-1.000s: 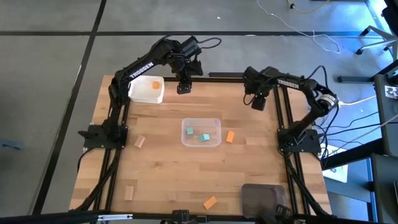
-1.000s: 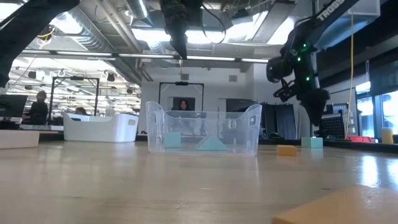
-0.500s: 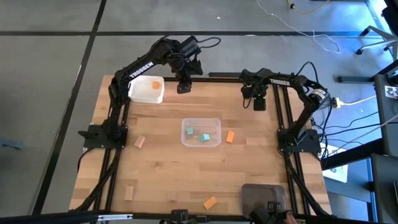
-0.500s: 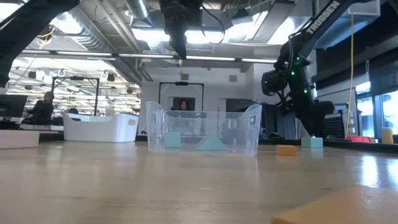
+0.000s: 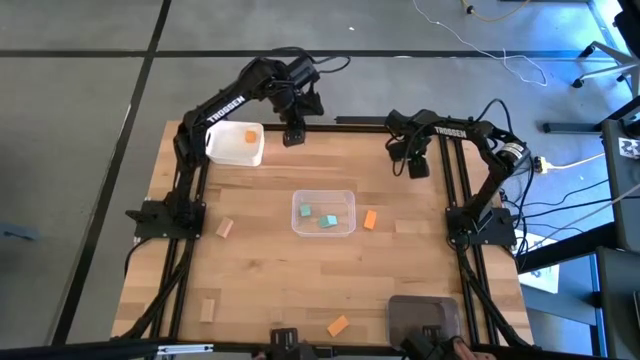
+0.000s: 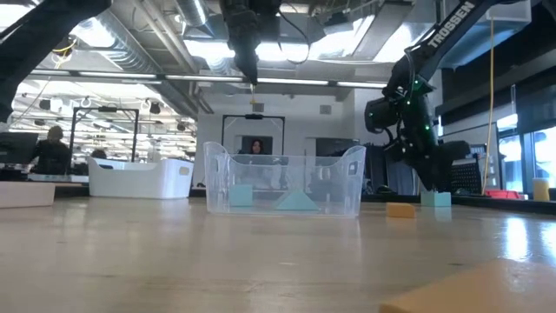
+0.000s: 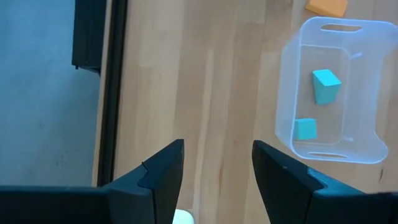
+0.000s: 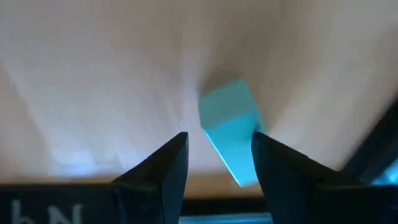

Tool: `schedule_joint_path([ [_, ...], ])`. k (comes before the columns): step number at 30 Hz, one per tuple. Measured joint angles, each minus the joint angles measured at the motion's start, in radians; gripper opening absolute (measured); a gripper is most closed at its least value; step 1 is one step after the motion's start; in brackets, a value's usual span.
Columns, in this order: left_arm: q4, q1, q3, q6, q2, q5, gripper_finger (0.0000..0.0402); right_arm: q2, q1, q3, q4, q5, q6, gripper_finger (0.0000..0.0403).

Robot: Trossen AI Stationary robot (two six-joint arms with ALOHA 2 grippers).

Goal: Sort & place blocks by color
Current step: Put the blue block into the transparent bin

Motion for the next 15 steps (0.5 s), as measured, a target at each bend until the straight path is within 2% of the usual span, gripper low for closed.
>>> schedule_joint_path([
  [2,0.0,0.012,0.0,0.001,0.0,0.0,0.0183,0.005,0.0,0.003,0.001,-0.031,-0.003,0.0178],
  [8,-0.003,0.045,0.0,0.002,0.0,0.0,0.0183,0.039,-0.005,0.007,0.038,0.018,0.017,0.0178],
  [15,-0.004,0.057,0.0,0.002,0.0,0.0,0.0183,0.044,-0.005,0.005,0.022,0.0,0.018,0.0178],
])
